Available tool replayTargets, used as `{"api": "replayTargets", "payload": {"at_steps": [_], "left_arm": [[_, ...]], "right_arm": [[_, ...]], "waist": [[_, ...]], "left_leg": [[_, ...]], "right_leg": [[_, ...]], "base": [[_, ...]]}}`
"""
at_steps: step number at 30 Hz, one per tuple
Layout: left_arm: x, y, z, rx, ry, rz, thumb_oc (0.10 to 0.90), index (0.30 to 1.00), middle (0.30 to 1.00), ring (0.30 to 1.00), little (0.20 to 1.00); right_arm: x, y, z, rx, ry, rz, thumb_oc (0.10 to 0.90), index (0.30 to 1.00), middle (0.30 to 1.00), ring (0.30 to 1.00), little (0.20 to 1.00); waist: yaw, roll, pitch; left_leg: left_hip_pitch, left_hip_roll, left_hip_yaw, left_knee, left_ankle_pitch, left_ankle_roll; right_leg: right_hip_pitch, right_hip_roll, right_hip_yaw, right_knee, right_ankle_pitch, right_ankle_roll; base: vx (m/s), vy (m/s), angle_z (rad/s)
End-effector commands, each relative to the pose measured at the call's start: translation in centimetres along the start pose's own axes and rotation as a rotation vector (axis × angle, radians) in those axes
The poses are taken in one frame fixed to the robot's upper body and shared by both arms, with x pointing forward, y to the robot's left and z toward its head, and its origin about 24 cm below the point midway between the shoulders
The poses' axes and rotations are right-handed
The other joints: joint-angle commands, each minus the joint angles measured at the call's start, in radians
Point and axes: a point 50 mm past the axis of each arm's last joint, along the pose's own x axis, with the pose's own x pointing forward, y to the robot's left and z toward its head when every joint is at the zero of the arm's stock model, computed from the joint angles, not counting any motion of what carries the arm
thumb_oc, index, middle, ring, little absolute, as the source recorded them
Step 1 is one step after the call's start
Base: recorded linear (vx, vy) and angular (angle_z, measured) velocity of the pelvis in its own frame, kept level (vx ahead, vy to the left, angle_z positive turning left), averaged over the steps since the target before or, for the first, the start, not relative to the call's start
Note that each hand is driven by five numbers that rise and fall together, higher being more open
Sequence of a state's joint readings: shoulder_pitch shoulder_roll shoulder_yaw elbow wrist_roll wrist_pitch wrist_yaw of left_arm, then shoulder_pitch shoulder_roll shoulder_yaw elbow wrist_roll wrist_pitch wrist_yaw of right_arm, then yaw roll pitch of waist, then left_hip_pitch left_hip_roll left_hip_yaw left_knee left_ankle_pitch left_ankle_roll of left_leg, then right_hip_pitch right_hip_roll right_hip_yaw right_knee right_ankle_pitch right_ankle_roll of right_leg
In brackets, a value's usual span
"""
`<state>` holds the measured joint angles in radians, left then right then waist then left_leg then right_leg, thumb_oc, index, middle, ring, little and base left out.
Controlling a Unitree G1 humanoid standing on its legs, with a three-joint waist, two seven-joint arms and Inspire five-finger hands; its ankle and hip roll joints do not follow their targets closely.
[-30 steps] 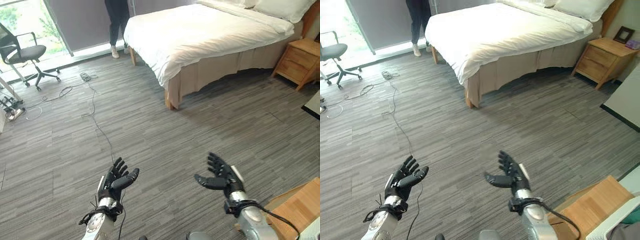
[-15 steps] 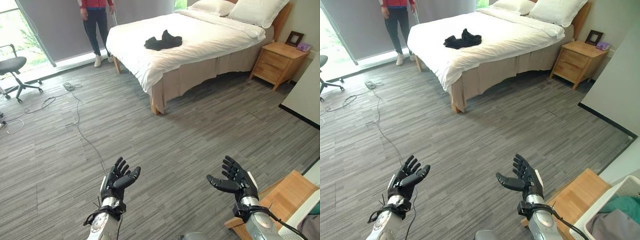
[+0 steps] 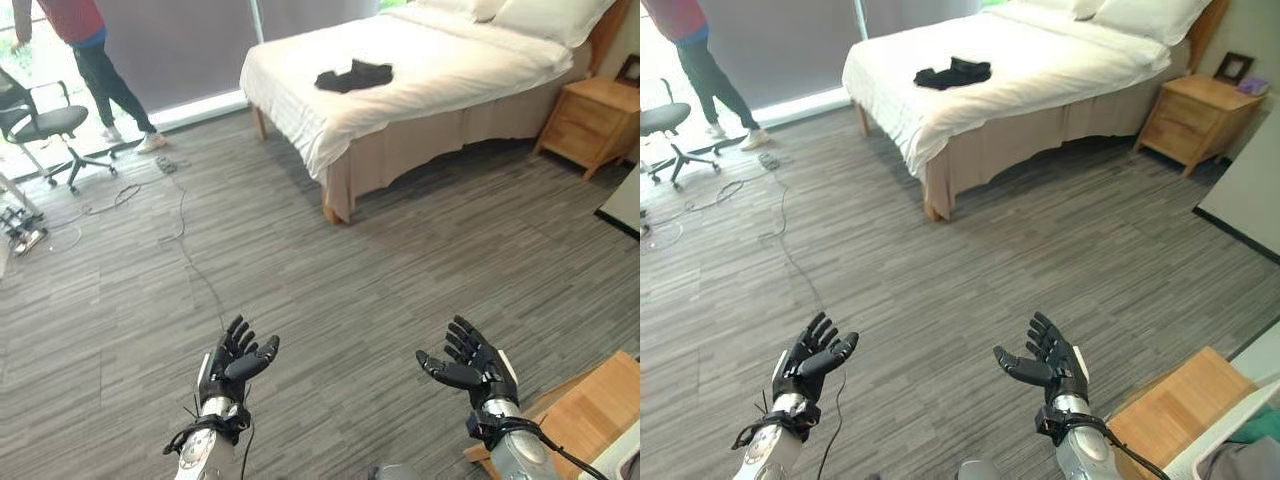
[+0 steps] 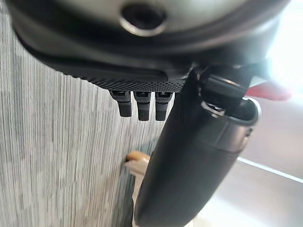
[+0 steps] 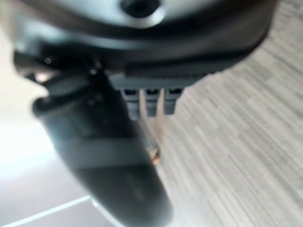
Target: Pick up bed clothes into laundry basket.
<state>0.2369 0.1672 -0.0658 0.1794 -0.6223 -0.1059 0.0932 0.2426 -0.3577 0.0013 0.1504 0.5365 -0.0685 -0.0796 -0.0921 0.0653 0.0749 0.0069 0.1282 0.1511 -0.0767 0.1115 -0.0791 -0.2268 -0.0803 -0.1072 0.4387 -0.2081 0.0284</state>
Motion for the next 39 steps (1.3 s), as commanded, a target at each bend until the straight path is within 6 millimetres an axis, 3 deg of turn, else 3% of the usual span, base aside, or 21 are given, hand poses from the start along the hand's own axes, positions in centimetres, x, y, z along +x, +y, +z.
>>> {"api": "replayTargets", "payload": {"at_steps": [1,6,12,14,16,18,21,23,24,25,27,28,29,30,31,32,33,34,35,36,39], "left_arm": [[1.2,-0.5,7.9,0.093,-0.351,-0.095,0.800,0.900,0.900,0.900,0.900],[0.3,2.7,7.6,0.135,-0.338,0.057,0.800,0.900,0.900,0.900,0.900],[0.7,3.0,9.6,0.129,-0.421,0.101,0.800,0.900,0.900,0.900,0.900],[1.1,2.9,10.3,0.121,-0.449,0.114,0.800,0.900,0.900,0.900,0.900],[1.2,2.3,10.8,0.103,-0.477,0.105,0.800,0.900,0.900,0.900,0.900],[1.5,1.9,10.8,0.109,-0.472,0.093,0.800,0.900,0.900,0.900,0.900],[1.9,1.1,11.6,0.082,-0.504,0.055,0.800,0.900,0.900,0.900,0.900],[2.6,0.0,12.5,0.079,-0.528,-0.004,0.800,0.900,0.900,0.900,0.900],[2.9,-0.4,12.7,0.079,-0.533,-0.016,0.800,0.900,0.900,0.900,0.900],[3.2,-0.9,13.0,0.073,-0.544,-0.031,0.800,0.900,0.900,0.900,0.900],[3.4,-2.0,13.0,0.054,-0.549,-0.077,0.800,0.900,0.900,0.900,0.900],[3.2,-2.3,11.8,-0.003,-0.515,-0.096,0.800,0.900,0.900,0.900,0.900],[3.2,-2.2,11.1,-0.049,-0.488,-0.083,0.800,0.900,0.900,0.900,0.900],[3.2,-2.4,10.9,-0.088,-0.482,-0.085,0.800,0.900,0.900,0.900,0.900],[3.2,-2.4,10.9,-0.088,-0.482,-0.085,0.800,0.900,0.900,0.900,0.900],[3.1,-2.5,10.9,-0.077,-0.478,-0.089,0.800,0.900,0.900,0.900,0.900],[3.1,-2.5,10.9,-0.058,-0.477,-0.090,0.800,0.900,0.900,0.900,0.900],[3.1,-2.5,11.0,-0.057,-0.478,-0.091,0.800,0.900,0.900,0.900,0.900],[3.1,-2.1,10.8,-0.089,-0.470,-0.071,0.800,0.900,0.900,0.900,0.900],[3.0,-2.0,10.5,-0.107,-0.463,-0.071,0.800,0.900,0.900,0.900,0.900],[2.6,-0.5,9.9,-0.073,-0.444,-0.036,0.800,0.900,0.900,0.900,0.900]], "right_arm": [[1.9,3.6,5.9,0.108,-0.314,0.129,0.800,0.900,0.900,0.900,0.900],[2.5,5.6,7.8,0.159,-0.382,0.198,0.800,0.900,0.900,0.900,0.900],[2.7,5.5,8.4,0.097,-0.403,0.176,0.800,0.900,0.900,0.900,0.900],[2.7,5.2,8.2,0.071,-0.395,0.165,0.800,0.900,0.900,0.900,0.900],[2.7,5.4,7.7,0.077,-0.375,0.169,0.800,0.900,0.900,0.900,0.900],[2.5,5.7,6.9,0.080,-0.351,0.173,0.800,0.900,0.900,0.900,0.900],[2.3,5.6,6.7,0.116,-0.345,0.177,0.800,0.900,0.900,0.900,0.900],[2.2,4.7,6.0,0.118,-0.318,0.157,0.800,0.900,0.900,0.900,0.900],[2.1,4.8,5.8,0.112,-0.310,0.161,0.800,0.900,0.900,0.900,0.900],[1.9,4.8,5.5,0.107,-0.296,0.170,0.800,0.900,0.900,0.900,0.900],[1.4,4.8,4.8,0.100,-0.271,0.206,0.800,0.900,0.900,0.900,0.900],[1.3,4.8,4.3,0.083,-0.243,0.233,0.800,0.900,0.900,0.900,0.900],[1.4,5.1,4.6,0.069,-0.252,0.250,0.800,0.900,0.900,0.900,0.900],[1.5,5.3,4.8,0.088,-0.255,0.255,0.800,0.900,0.900,0.900,0.900],[1.5,5.3,4.8,0.089,-0.255,0.255,0.800,0.900,0.900,0.900,0.900],[1.5,5.5,5.2,0.153,-0.270,0.278,0.800,0.900,0.900,0.900,0.900],[1.6,5.5,5.3,0.143,-0.269,0.274,0.800,0.900,0.900,0.900,0.900],[1.6,5.5,5.3,0.144,-0.270,0.274,0.800,0.900,0.900,0.900,0.900],[1.9,5.5,5.9,0.101,-0.285,0.272,0.800,0.900,0.900,0.900,0.900],[2.0,5.6,6.1,0.096,-0.292,0.281,0.800,0.900,0.900,0.900,0.900],[2.0,6.0,6.2,0.073,-0.296,0.315,0.800,0.900,0.900,0.900,0.900]], "waist": [[-0.004,-0.059,0.067],[0.029,-0.068,0.068],[0.041,-0.074,0.076],[0.039,-0.070,0.089],[0.034,-0.068,0.120],[0.015,-0.052,0.144],[-0.036,-0.056,0.150],[-0.106,-0.053,0.150],[-0.122,-0.053,0.148],[-0.144,-0.054,0.141],[-0.161,-0.065,0.118],[-0.157,-0.047,0.089],[-0.149,-0.057,0.082],[-0.129,-0.073,0.088],[-0.132,-0.077,0.086],[-0.084,-0.119,0.109],[-0.049,-0.138,0.126],[-0.050,-0.142,0.126],[-0.002,-0.155,0.142],[0.025,-0.154,0.142],[0.087,-0.106,0.122]], "left_leg": [[0.063,-0.052,-0.002,0.053,-0.154,-0.003],[0.057,-0.083,-0.022,0.061,-0.163,0.020],[0.041,-0.100,-0.023,0.078,-0.176,0.042],[0.050,-0.110,-0.031,0.087,-0.193,0.064],[0.080,-0.130,-0.025,0.091,-0.216,0.097],[0.115,-0.118,-0.040,0.086,-0.230,0.106],[0.212,-0.106,-0.064,0.054,-0.287,0.072],[0.319,-0.076,-0.111,0.026,-0.345,0.030],[0.356,-0.057,-0.121,0.016,-0.359,0.015],[0.391,-0.032,-0.127,0.013,-0.378,-0.001],[0.412,-0.003,-0.164,0.069,-0.388,-0.017],[0.361,0.035,-0.179,0.273,-0.233,-0.051],[0.281,0.047,-0.172,0.459,-0.092,-0.059],[0.185,0.038,-0.179,0.575,-0.043,-0.044],[0.179,0.034,-0.183,0.576,-0.039,-0.043],[0.058,0.021,-0.171,0.801,-0.038,-0.016],[-0.025,-0.019,-0.159,0.847,-0.085,-0.010],[-0.029,-0.023,-0.160,0.848,-0.082,-0.008],[-0.172,-0.044,-0.110,0.841,-0.121,-0.003],[-0.218,-0.031,-0.083,0.796,-0.120,-0.005],[-0.288,0.015,-0.036,0.424,-0.054,-0.008]], "right_leg": [[0.221,-0.057,-0.145,-0.438,0.192,0.112],[0.221,-0.084,-0.111,-0.435,0.210,0.122],[0.195,-0.115,-0.095,-0.361,0.192,0.134],[0.143,-0.142,-0.083,-0.224,0.190,0.139],[0.045,-0.173,-0.058,-0.003,0.276,0.155],[-0.043,-0.149,-0.029,0.108,0.306,0.161],[-0.162,-0.164,-0.040,-0.036,0.298,0.163],[-0.197,-0.153,-0.048,-0.278,0.341,0.190],[-0.198,-0.153,-0.068,-0.325,0.351,0.199],[-0.205,-0.155,-0.062,-0.352,0.358,0.210],[-0.186,-0.137,-0.018,-0.297,0.356,0.196],[-0.150,-0.085,-0.016,-0.247,0.323,0.153],[-0.093,-0.056,-0.020,-0.248,0.296,0.113],[-0.032,-0.042,-0.015,-0.273,0.272,0.083],[-0.033,-0.046,-0.017,-0.276,0.276,0.083],[0.073,-0.030,0.001,-0.300,0.217,0.025],[0.135,-0.035,0.010,-0.325,0.203,0.025],[0.134,-0.039,0.009,-0.328,0.206,0.026],[0.224,-0.040,0.017,-0.356,0.174,0.024],[0.259,-0.040,0.017,-0.358,0.158,0.028],[0.357,-0.015,0.036,-0.375,0.084,0.053]], "base": [[0.00,0.081,0.00],[0.04,0.076,-0.01],[0.05,0.081,0.00],[0.06,0.162,0.01],[0.10,0.222,-0.03],[0.24,0.095,-0.22],[0.51,-0.072,-0.45],[0.66,-0.156,0.66],[0.61,-0.197,1.23],[0.58,-0.226,0.87],[0.69,-0.291,-0.10],[0.83,-0.398,-0.06],[0.84,-0.462,0.37],[0.42,-0.284,0.57],[0.60,-0.459,0.40],[0.58,-0.436,0.12],[0.58,-0.430,-0.08],[0.57,-0.221,-0.19],[0.60,-0.123,-0.19],[0.86,-0.100,-0.15],[0.76,0.146,-0.01]]}}
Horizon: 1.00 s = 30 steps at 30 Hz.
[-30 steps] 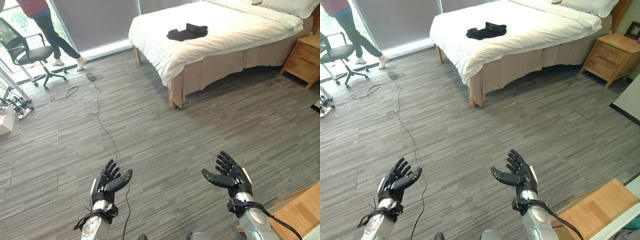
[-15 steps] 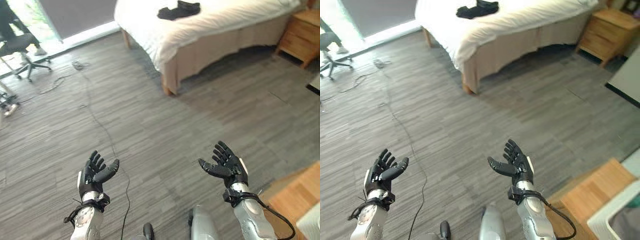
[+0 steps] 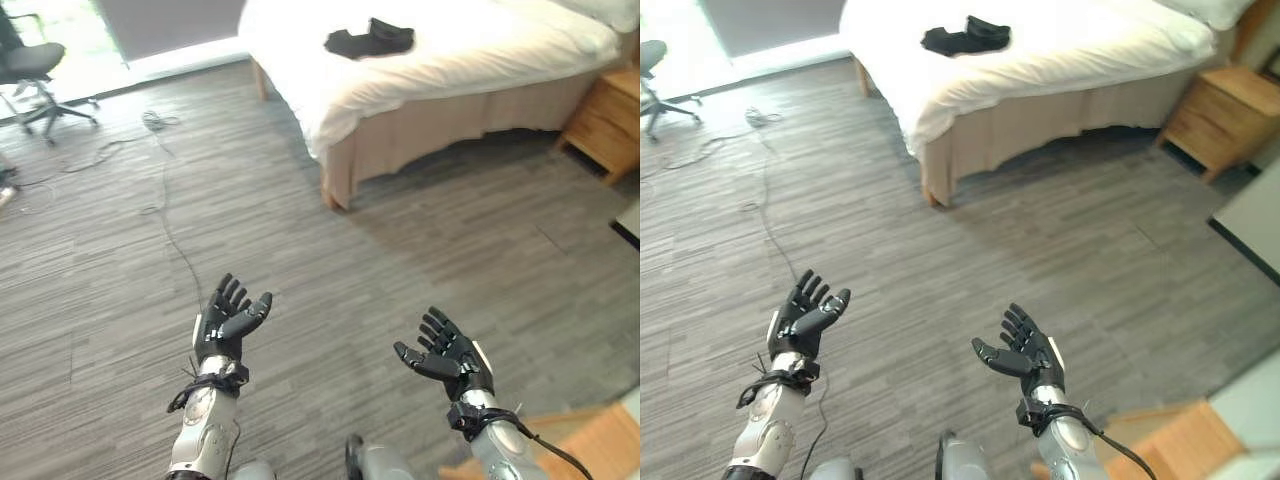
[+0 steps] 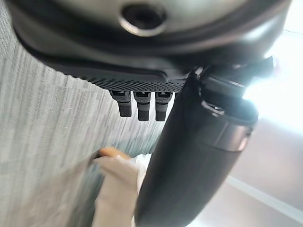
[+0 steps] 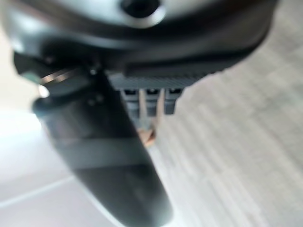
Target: Pick up bed clothes into laundry basket.
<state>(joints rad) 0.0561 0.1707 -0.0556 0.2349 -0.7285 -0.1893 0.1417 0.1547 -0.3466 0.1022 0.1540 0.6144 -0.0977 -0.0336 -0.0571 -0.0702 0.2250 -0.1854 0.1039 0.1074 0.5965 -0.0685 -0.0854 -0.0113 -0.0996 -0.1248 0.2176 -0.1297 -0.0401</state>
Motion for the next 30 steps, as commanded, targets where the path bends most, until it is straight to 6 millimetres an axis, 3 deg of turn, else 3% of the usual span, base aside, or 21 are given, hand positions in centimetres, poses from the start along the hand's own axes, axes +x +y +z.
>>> {"api": "replayTargets", "payload": {"at_steps": [1,2,3,4,5,6,8,10,11,12,14,18,22,24,26,27,28,30], "left_arm": [[0.1,1.6,6.1,0.050,-0.271,-0.012,0.800,0.900,0.900,0.900,0.900],[0.0,2.1,6.1,0.044,-0.272,0.013,0.800,0.900,0.900,0.900,0.900],[0.0,2.5,6.4,0.046,-0.282,0.032,0.800,0.900,0.900,0.900,0.900],[0.0,2.5,6.4,0.047,-0.282,0.032,0.800,0.900,0.900,0.900,0.900],[-0.2,3.0,6.8,0.076,-0.295,0.044,0.800,0.900,0.900,0.900,0.900],[-0.3,3.4,6.9,0.086,-0.294,0.058,0.800,0.900,0.900,0.900,0.900],[-0.5,4.2,6.8,0.161,-0.271,0.073,0.800,0.900,0.900,0.900,0.900],[-0.6,4.7,6.6,0.205,-0.258,0.096,0.800,0.900,0.900,0.900,0.900],[-0.6,5.2,6.8,0.207,-0.263,0.123,0.800,0.900,0.900,0.900,0.900],[-0.7,5.4,7.1,0.218,-0.269,0.136,0.800,0.900,0.900,0.900,0.900],[-0.6,5.7,7.7,0.230,-0.283,0.138,0.800,0.900,0.900,0.900,0.900],[-0.2,4.6,7.6,0.192,-0.284,0.080,0.800,0.900,0.900,0.900,0.900],[0.9,2.6,7.4,0.183,-0.281,0.004,0.800,0.900,0.900,0.900,0.900],[1.5,1.0,7.5,0.214,-0.289,-0.077,0.800,0.900,0.900,0.900,0.900],[1.5,0.7,7.3,0.215,-0.286,-0.089,0.800,0.900,0.900,0.900,0.900],[1.6,0.0,7.2,0.211,-0.286,-0.119,0.800,0.900,0.900,0.900,0.900],[1.6,-0.2,7.0,0.208,-0.287,-0.128,0.800,0.900,0.900,0.900,0.900],[1.3,-0.5,6.8,0.199,-0.284,-0.145,0.800,0.900,0.900,0.900,0.900]], "right_arm": [[1.3,2.7,4.7,-0.036,-0.228,0.165,0.800,0.900,0.900,0.900,0.900],[1.4,2.9,4.5,-0.045,-0.221,0.176,0.800,0.900,0.900,0.900,0.900],[1.5,3.1,4.4,-0.046,-0.218,0.180,0.800,0.900,0.900,0.900,0.900],[1.4,3.1,4.4,-0.046,-0.217,0.181,0.800,0.900,0.900,0.900,0.900],[1.4,3.1,3.9,-0.047,-0.198,0.184,0.800,0.900,0.900,0.900,0.900],[1.2,3.2,3.6,-0.046,-0.186,0.190,0.800,0.900,0.900,0.900,0.900],[0.8,3.8,3.3,-0.041,-0.178,0.220,0.800,0.900,0.900,0.900,0.900],[0.7,4.5,3.1,-0.029,-0.175,0.240,0.800,0.900,0.900,0.900,0.900],[1.0,5.4,3.2,0.013,-0.185,0.262,0.800,0.900,0.900,0.900,0.900],[1.0,6.2,3.0,0.047,-0.184,0.286,0.800,0.900,0.900,0.900,0.900],[1.1,7.1,2.8,0.043,-0.170,0.333,0.800,0.900,0.900,0.900,0.900],[0.9,6.3,2.6,0.020,-0.146,0.329,0.800,0.900,0.900,0.900,0.900],[0.8,5.5,2.3,0.042,-0.139,0.293,0.800,0.900,0.900,0.900,0.900],[0.6,5.3,1.9,0.039,-0.123,0.288,0.800,0.900,0.900,0.900,0.900],[0.6,5.2,1.8,0.032,-0.116,0.287,0.800,0.900,0.900,0.900,0.900],[0.5,5.1,1.5,0.028,-0.106,0.278,0.800,0.900,0.900,0.900,0.900],[0.6,5.2,1.5,0.030,-0.105,0.283,0.800,0.900,0.900,0.900,0.900],[0.5,5.2,1.7,0.033,-0.109,0.287,0.800,0.900,0.900,0.900,0.900]], "waist": [[0.083,0.050,-0.037],[0.105,0.052,-0.041],[0.124,0.059,-0.050],[0.122,0.051,-0.050],[0.133,0.051,-0.077],[0.134,0.054,-0.089],[0.142,0.029,-0.110],[0.136,0.045,-0.106],[0.130,0.056,-0.095],[0.119,0.059,-0.088],[0.086,0.072,-0.067],[0.007,0.086,-0.036],[-0.070,0.052,-0.037],[-0.104,0.049,-0.044],[-0.114,0.060,-0.045],[-0.128,0.053,-0.063],[-0.134,0.056,-0.071],[-0.140,0.061,-0.084]], "left_leg": [[-0.097,0.039,-0.017,-0.399,0.185,-0.014],[-0.077,0.026,-0.028,-0.559,0.227,-0.025],[-0.103,0.029,-0.038,-0.614,0.245,-0.041],[-0.094,0.021,-0.036,-0.626,0.249,-0.042],[-0.103,0.026,-0.029,-0.590,0.290,-0.056],[-0.091,0.030,-0.017,-0.573,0.288,-0.045],[-0.083,-0.008,-0.007,-0.507,0.252,-0.009],[-0.039,-0.029,0.013,-0.500,0.211,0.045],[0.004,-0.039,0.028,-0.506,0.188,0.067],[0.046,-0.060,0.044,-0.507,0.154,0.081],[0.140,-0.076,0.053,-0.540,0.114,0.099],[0.280,-0.101,-0.018,-0.606,0.058,0.090],[0.399,-0.127,-0.094,-0.639,-0.035,0.059],[0.481,-0.116,-0.119,-0.656,-0.087,0.040],[0.506,-0.098,-0.126,-0.661,-0.102,0.031],[0.563,-0.086,-0.136,-0.656,-0.142,0.016],[0.584,-0.077,-0.141,-0.643,-0.149,0.008],[0.590,-0.060,-0.149,-0.616,-0.133,-0.009]], "right_leg": [[0.187,0.018,0.076,-0.166,-0.019,0.132],[0.244,0.007,0.089,-0.178,-0.050,0.142],[0.286,0.001,0.102,-0.188,-0.064,0.151],[0.291,-0.006,0.100,-0.189,-0.069,0.151],[0.340,-0.029,0.114,-0.172,-0.064,0.172],[0.340,-0.039,0.121,-0.161,-0.058,0.184],[0.299,-0.092,0.132,0.000,0.026,0.212],[0.214,-0.105,0.153,0.216,0.217,0.214],[0.158,-0.135,0.123,0.299,0.315,0.205],[0.130,-0.177,0.071,0.355,0.336,0.200],[0.026,-0.205,0.001,0.424,0.275,0.194],[-0.148,-0.115,-0.047,0.300,0.143,0.180],[-0.200,-0.060,0.003,-0.105,0.194,0.216],[-0.256,-0.061,-0.029,-0.245,0.258,0.242],[-0.257,-0.056,-0.067,-0.270,0.269,0.247],[-0.296,-0.086,-0.159,-0.275,0.295,0.250],[-0.295,-0.104,-0.210,-0.257,0.311,0.248],[-0.272,-0.106,-0.239,-0.255,0.311,0.237]], "base": [[0.89,0.211,-0.15],[0.85,0.180,-0.56],[0.57,0.098,-0.83],[0.69,0.176,-0.86],[0.59,0.208,-0.56],[0.74,0.300,-0.32],[0.54,0.301,-0.35],[0.45,0.377,-0.24],[0.48,0.420,-0.06],[0.48,0.397,-0.16],[0.50,0.319,-0.19],[0.51,0.126,0.30],[0.61,-0.087,0.40],[0.66,-0.086,0.43],[0.47,-0.109,0.21],[0.57,-0.199,0.10],[0.72,-0.273,0.13],[0.36,-0.145,0.35]]}}
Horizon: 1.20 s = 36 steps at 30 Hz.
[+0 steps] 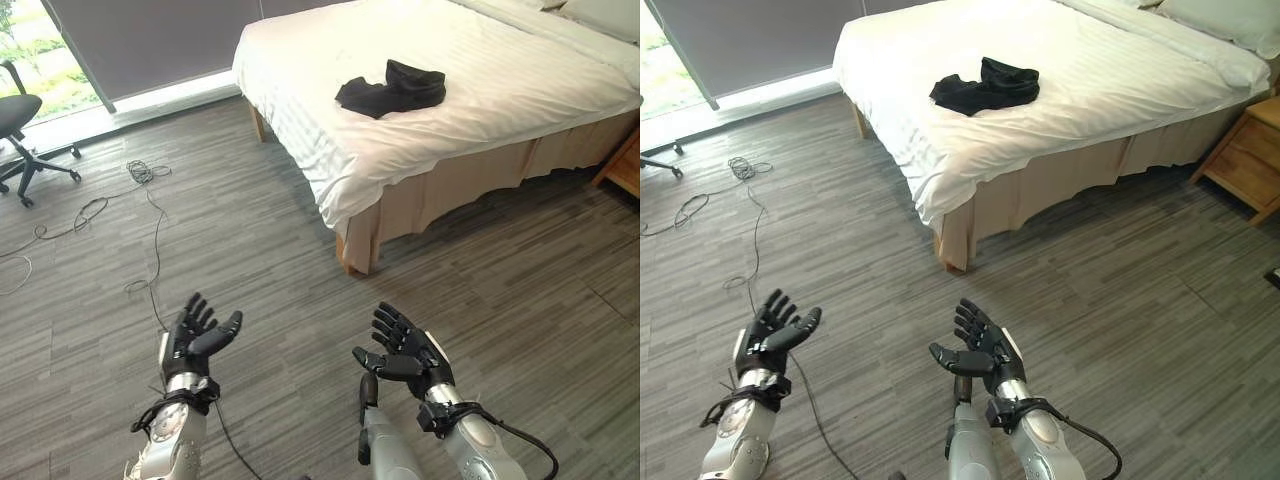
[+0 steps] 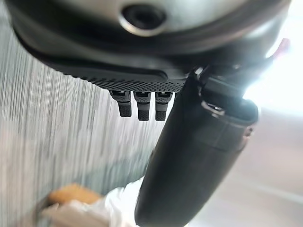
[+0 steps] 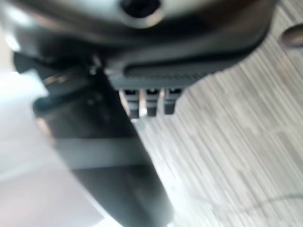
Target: Pick up bed clothes into laundry basket.
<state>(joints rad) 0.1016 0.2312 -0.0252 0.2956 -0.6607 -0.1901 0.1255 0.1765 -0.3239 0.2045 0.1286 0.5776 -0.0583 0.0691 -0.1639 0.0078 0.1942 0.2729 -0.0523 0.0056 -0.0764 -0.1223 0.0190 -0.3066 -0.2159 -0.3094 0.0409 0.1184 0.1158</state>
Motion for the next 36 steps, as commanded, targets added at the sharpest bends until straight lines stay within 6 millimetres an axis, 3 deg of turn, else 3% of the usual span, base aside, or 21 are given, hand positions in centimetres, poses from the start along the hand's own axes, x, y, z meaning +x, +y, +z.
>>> {"api": "replayTargets", "payload": {"at_steps": [1,2,3,4,6,8,9,13,14,15,17,21,22,24,25,28,30,32,33,34,36], "left_arm": [[1.4,-3.0,7.3,0.037,-0.335,-0.183,0.800,0.900,0.900,0.900,0.900],[1.4,-3.0,7.0,0.035,-0.323,-0.179,0.800,0.900,0.900,0.900,0.900],[1.1,-2.9,6.2,-0.010,-0.296,-0.166,0.800,0.900,0.900,0.900,0.900],[1.0,-2.6,6.2,-0.053,-0.293,-0.141,0.800,0.900,0.900,0.900,0.900],[1.0,-2.6,6.3,-0.069,-0.299,-0.134,0.800,0.900,0.900,0.900,0.900],[1.0,-2.5,6.2,-0.060,-0.288,-0.133,0.800,0.900,0.900,0.900,0.900],[1.2,-2.6,6.2,-0.083,-0.287,-0.136,0.800,0.900,0.900,0.900,0.900],[1.5,-3.0,6.2,-0.077,-0.292,-0.143,0.800,0.900,0.900,0.900,0.900],[1.5,-3.0,6.2,-0.077,-0.291,-0.143,0.800,0.900,0.900,0.900,0.900],[1.5,-2.9,6.2,-0.064,-0.294,-0.130,0.800,0.900,0.900,0.900,0.900],[1.2,-2.9,7.0,-0.041,-0.332,-0.143,0.800,0.900,0.900,0.900,0.900],[1.1,-2.4,11.8,0.143,-0.513,-0.158,0.800,0.900,0.900,0.900,0.900],[1.0,-2.7,13.9,0.167,-0.586,-0.192,0.800,0.900,0.900,0.900,0.900],[1.1,-3.0,15.0,0.195,-0.625,-0.203,0.800,0.900,0.900,0.900,0.900],[1.5,-3.7,16.6,0.224,-0.687,-0.189,0.800,0.900,0.900,0.900,0.900],[2.1,-5.1,19.3,0.257,-0.777,-0.197,0.800,0.900,0.900,0.900,0.900],[2.3,-5.8,21.3,0.336,-0.842,-0.196,0.800,0.900,0.900,0.900,0.900],[2.0,-7.1,22.8,0.322,-0.912,-0.229,0.800,0.900,0.900,0.900,0.900],[2.1,-7.2,22.7,0.323,-0.912,-0.230,0.800,0.900,0.900,0.900,0.900],[2.0,-8.2,23.8,0.323,-0.955,-0.258,0.800,0.900,0.900,0.900,0.900],[1.8,-8.9,24.6,0.335,-0.988,-0.271,0.800,0.900,0.900,0.900,0.900]], "right_arm": [[1.4,2.0,3.9,0.028,-0.207,0.112,0.800,0.900,0.900,0.900,0.900],[1.6,2.2,3.9,0.018,-0.205,0.124,0.800,0.900,0.900,0.900,0.900],[2.2,2.5,4.2,-0.001,-0.198,0.151,0.800,0.900,0.900,0.900,0.900],[2.6,2.6,5.0,-0.046,-0.216,0.165,0.800,0.900,0.900,0.900,0.900],[2.8,2.8,6.4,-0.058,-0.264,0.179,0.800,0.900,0.900,0.900,0.900],[3.1,2.5,7.1,-0.105,-0.277,0.161,0.800,0.900,0.900,0.900,0.900],[3.0,2.3,7.5,-0.104,-0.298,0.152,0.800,0.900,0.900,0.900,0.900],[3.0,2.3,8.1,-0.114,-0.328,0.153,0.800,0.900,0.900,0.900,0.900],[2.9,2.3,8.1,-0.115,-0.327,0.152,0.800,0.900,0.900,0.900,0.900],[3.1,2.6,7.9,-0.124,-0.320,0.162,0.800,0.900,0.900,0.900,0.900],[3.1,3.0,7.4,-0.128,-0.305,0.179,0.800,0.900,0.900,0.900,0.900],[3.5,3.3,7.3,-0.139,-0.288,0.212,0.800,0.900,0.900,0.900,0.900],[3.3,3.6,6.9,-0.143,-0.267,0.244,0.800,0.900,0.900,0.900,0.900],[3.0,3.5,6.4,-0.142,-0.250,0.250,0.800,0.900,0.900,0.900,0.900],[2.8,3.7,5.3,-0.122,-0.215,0.248,0.800,0.900,0.900,0.900,0.900],[2.6,4.5,4.5,-0.080,-0.199,0.274,0.800,0.900,0.900,0.900,0.900],[2.3,4.7,3.8,-0.091,-0.175,0.285,0.800,0.900,0.900,0.900,0.900],[1.8,4.6,2.9,-0.060,-0.144,0.279,0.800,0.900,0.900,0.900,0.900],[1.8,4.5,2.9,-0.059,-0.144,0.279,0.800,0.900,0.900,0.900,0.900],[1.4,4.2,2.2,-0.047,-0.116,0.276,0.800,0.900,0.900,0.900,0.900],[1.1,3.9,1.9,-0.047,-0.104,0.268,0.800,0.900,0.900,0.900,0.900]], "waist": [[-0.033,-0.016,-0.064],[-0.036,-0.009,-0.069],[-0.018,0.000,-0.067],[0.000,-0.009,-0.053],[0.047,-0.048,-0.024],[0.088,-0.067,-0.006],[0.107,-0.067,-0.001],[0.139,-0.044,-0.007],[0.142,-0.045,-0.005],[0.162,-0.022,-0.007],[0.186,-0.004,-0.019],[0.221,0.020,-0.037],[0.213,0.023,-0.052],[0.207,0.020,-0.060],[0.194,0.007,-0.077],[0.153,0.013,-0.049],[0.106,0.032,-0.021],[0.061,0.039,-0.010],[0.058,0.037,-0.009],[0.025,0.032,-0.009],[0.009,0.023,-0.007]], "left_leg": [[0.127,0.107,-0.045,0.121,-0.066,-0.128],[0.114,0.121,-0.039,0.209,-0.017,-0.152],[0.014,0.145,-0.039,0.513,0.170,-0.222],[-0.063,0.153,-0.021,0.652,0.262,-0.252],[-0.172,0.146,0.018,0.840,0.251,-0.217],[-0.280,0.193,0.090,0.858,0.224,-0.180],[-0.352,0.225,0.129,0.791,0.215,-0.174],[-0.438,0.227,0.150,0.522,0.203,-0.153],[-0.431,0.226,0.154,0.520,0.199,-0.153],[-0.439,0.196,0.108,0.300,0.222,-0.147],[-0.440,0.158,0.027,0.168,0.273,-0.163],[-0.477,0.142,-0.078,0.075,0.351,-0.200],[-0.469,0.144,-0.064,0.095,0.332,-0.186],[-0.473,0.139,-0.050,0.119,0.323,-0.176],[-0.461,0.121,-0.021,0.146,0.280,-0.137],[-0.396,0.120,0.029,0.143,0.231,-0.087],[-0.318,0.121,0.050,0.114,0.196,-0.072],[-0.267,0.107,0.041,0.074,0.184,-0.072],[-0.259,0.104,0.037,0.068,0.181,-0.072],[-0.235,0.079,0.021,0.049,0.178,-0.073],[-0.211,0.064,0.002,0.032,0.169,-0.072]], "right_leg": [[0.040,0.012,-0.059,-0.052,0.074,0.065],[0.054,0.030,-0.066,-0.027,0.059,0.042],[0.106,0.054,-0.033,0.017,0.008,0.000],[0.144,0.053,-0.038,0.027,-0.014,-0.023],[0.245,0.073,-0.010,-0.009,-0.068,-0.059],[0.335,0.089,0.019,-0.059,-0.087,-0.060],[0.375,0.097,0.030,-0.080,-0.103,-0.055],[0.442,0.116,0.081,-0.088,-0.157,-0.035],[0.446,0.114,0.084,-0.088,-0.160,-0.035],[0.495,0.127,0.127,-0.081,-0.203,-0.023],[0.541,0.145,0.184,-0.079,-0.234,-0.024],[0.602,0.152,0.312,-0.076,-0.282,-0.016],[0.609,0.141,0.338,-0.064,-0.303,-0.009],[0.609,0.122,0.346,-0.050,-0.311,0.007],[0.570,0.073,0.372,0.064,-0.267,0.047],[0.374,0.063,0.429,0.371,-0.085,0.085],[0.274,0.056,0.401,0.480,-0.049,0.083],[0.176,0.115,0.397,0.417,-0.111,0.058],[0.182,0.111,0.393,0.419,-0.122,0.058],[0.157,0.152,0.399,0.292,-0.148,0.044],[0.171,0.163,0.398,0.186,-0.151,0.039]], "base": [[0.38,-0.135,0.46],[0.74,-0.296,0.34],[0.72,-0.351,0.14],[0.67,-0.391,-0.08],[0.53,-0.344,-0.49],[0.57,-0.237,-0.85],[0.55,-0.118,-0.65],[0.46,0.021,-0.56],[0.59,0.147,-0.88],[0.60,0.163,-0.75],[0.70,0.132,-0.85],[0.52,0.128,-1.20],[0.37,0.179,-1.16],[0.38,0.292,-0.96],[0.48,0.407,-0.91],[0.30,0.292,-0.61],[0.24,0.304,-0.32],[0.25,0.213,-0.15],[0.34,0.121,0.10],[0.24,0.053,0.17],[0.29,0.058,0.26]]}}
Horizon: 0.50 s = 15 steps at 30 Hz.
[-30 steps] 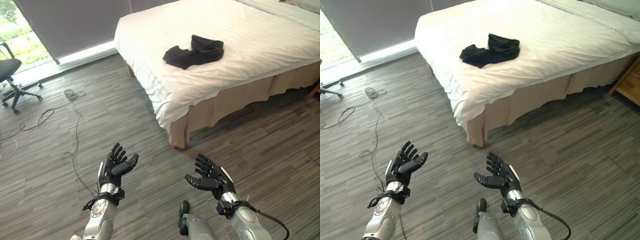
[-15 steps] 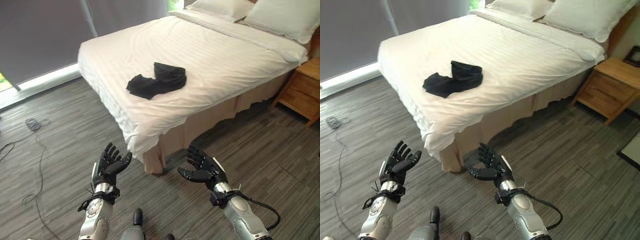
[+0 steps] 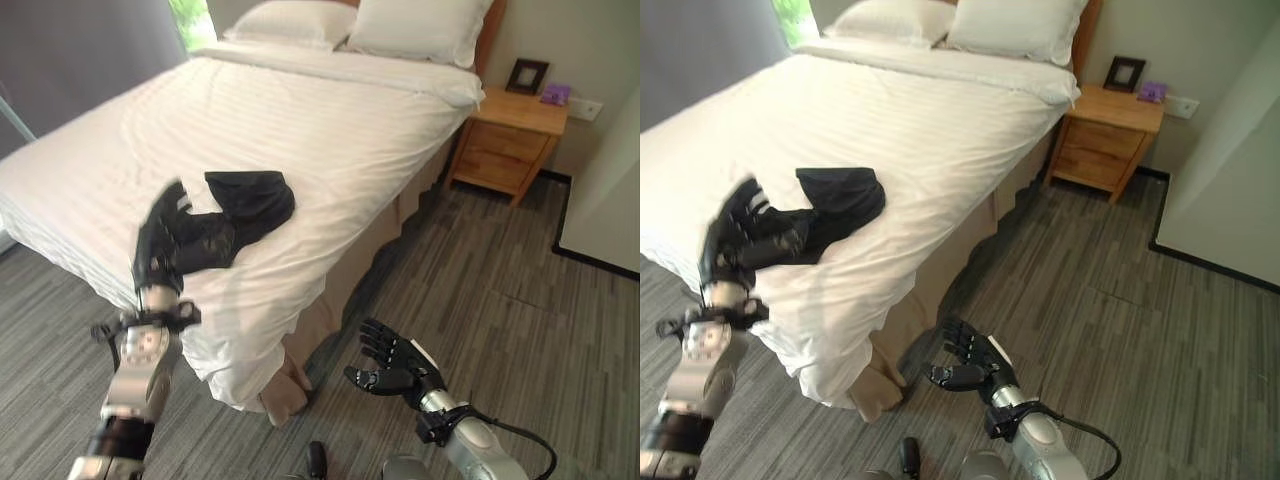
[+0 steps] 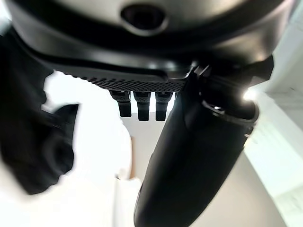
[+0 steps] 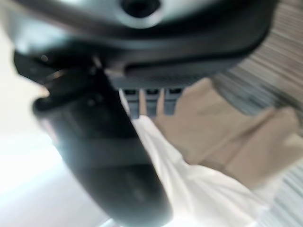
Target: Pick up bed clothes into laundry basket.
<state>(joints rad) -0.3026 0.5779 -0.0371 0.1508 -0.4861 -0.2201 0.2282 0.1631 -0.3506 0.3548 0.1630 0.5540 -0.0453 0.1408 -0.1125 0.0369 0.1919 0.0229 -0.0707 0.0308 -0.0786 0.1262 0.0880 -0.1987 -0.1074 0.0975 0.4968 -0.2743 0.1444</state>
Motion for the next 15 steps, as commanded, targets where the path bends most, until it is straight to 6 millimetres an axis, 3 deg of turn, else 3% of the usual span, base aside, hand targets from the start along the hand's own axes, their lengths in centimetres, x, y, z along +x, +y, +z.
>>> {"api": "replayTargets", "payload": {"at_steps": [1,2,3,4,7,8,9,12,15], "left_arm": [[3.0,0.1,8.5,0.061,-0.416,-0.018,0.800,0.900,0.900,0.900,0.900],[3.6,0.3,9.3,0.126,-0.432,-0.022,0.800,0.900,0.900,0.900,0.900],[3.9,0.4,10.0,0.160,-0.459,0.004,0.800,0.900,0.900,0.900,0.900],[5.2,1.3,10.5,0.314,-0.430,0.005,0.800,0.900,0.900,0.900,0.900],[6.2,1.7,11.0,0.375,-0.415,0.002,0.800,0.900,0.900,0.900,0.900],[8.1,3.3,11.8,0.596,-0.338,0.014,0.800,0.900,0.900,0.900,0.900],[9.4,3.9,12.8,0.730,-0.309,0.029,0.800,0.900,0.900,0.900,0.900],[10.8,4.1,14.0,0.875,-0.277,0.042,0.800,0.900,0.900,0.900,0.900],[12.4,5.9,15.2,1.087,-0.192,0.076,0.800,0.900,0.900,0.900,0.900]], "right_arm": [[0.6,0.8,3.8,-0.012,-0.203,0.080,0.800,0.900,0.900,0.900,0.900],[-0.2,0.5,3.0,0.000,-0.179,0.064,0.800,0.900,0.900,0.900,0.900],[-0.3,0.3,2.9,0.017,-0.169,0.062,0.800,0.900,0.900,0.900,0.900],[-0.4,-0.3,3.1,-0.015,-0.163,0.055,0.800,0.900,0.900,0.900,0.900],[-0.5,-0.4,3.0,-0.028,-0.156,0.055,0.800,0.900,0.900,0.900,0.900],[-0.8,-0.8,2.7,-0.052,-0.125,0.052,0.800,0.900,0.900,0.900,0.900],[-1.0,-1.0,2.6,-0.029,-0.123,0.040,0.800,0.900,0.900,0.900,0.900],[-1.2,-1.1,2.2,-0.006,-0.109,0.031,0.800,0.900,0.900,0.900,0.900],[-1.7,-1.4,1.3,-0.007,-0.061,0.038,0.800,0.900,0.900,0.900,0.900]], "waist": [[-0.062,-0.012,-0.006],[-0.060,-0.023,-0.025],[-0.057,-0.028,-0.030],[-0.057,-0.017,-0.045],[-0.057,-0.016,-0.047],[-0.069,-0.002,-0.050],[-0.068,-0.003,-0.047],[-0.063,-0.004,-0.041],[-0.071,-0.007,-0.032]], "left_leg": [[0.056,0.068,-0.043,0.015,-0.081,-0.140],[0.059,0.054,-0.067,0.008,-0.081,-0.139],[0.059,0.051,-0.061,0.002,-0.085,-0.139],[0.048,0.044,-0.060,-0.009,-0.084,-0.135],[0.043,0.042,-0.063,-0.009,-0.083,-0.134],[0.036,0.042,-0.064,-0.009,-0.079,-0.134],[0.032,0.042,-0.068,-0.009,-0.079,-0.135],[0.026,0.046,-0.067,-0.009,-0.079,-0.138],[0.006,0.055,-0.054,-0.009,-0.082,-0.145]], "right_leg": [[0.065,0.068,0.026,-0.342,0.248,0.008],[0.117,0.065,0.062,-0.374,0.243,0.009],[0.119,0.054,0.049,-0.371,0.254,0.009],[0.134,0.055,0.048,-0.415,0.269,0.010],[0.140,0.051,0.041,-0.435,0.277,0.010],[0.146,0.050,0.036,-0.453,0.283,0.010],[0.152,0.050,0.031,-0.465,0.285,0.011],[0.158,0.048,0.021,-0.486,0.291,0.014],[0.160,0.049,0.021,-0.518,0.300,0.019]], "base": [[0.31,0.055,0.52],[0.23,0.035,0.74],[0.17,-0.012,1.02],[0.08,-0.023,0.74],[0.07,-0.018,0.19],[0.08,-0.028,0.07],[0.09,-0.047,0.06],[0.04,-0.040,0.05],[0.03,-0.050,-0.01]]}}
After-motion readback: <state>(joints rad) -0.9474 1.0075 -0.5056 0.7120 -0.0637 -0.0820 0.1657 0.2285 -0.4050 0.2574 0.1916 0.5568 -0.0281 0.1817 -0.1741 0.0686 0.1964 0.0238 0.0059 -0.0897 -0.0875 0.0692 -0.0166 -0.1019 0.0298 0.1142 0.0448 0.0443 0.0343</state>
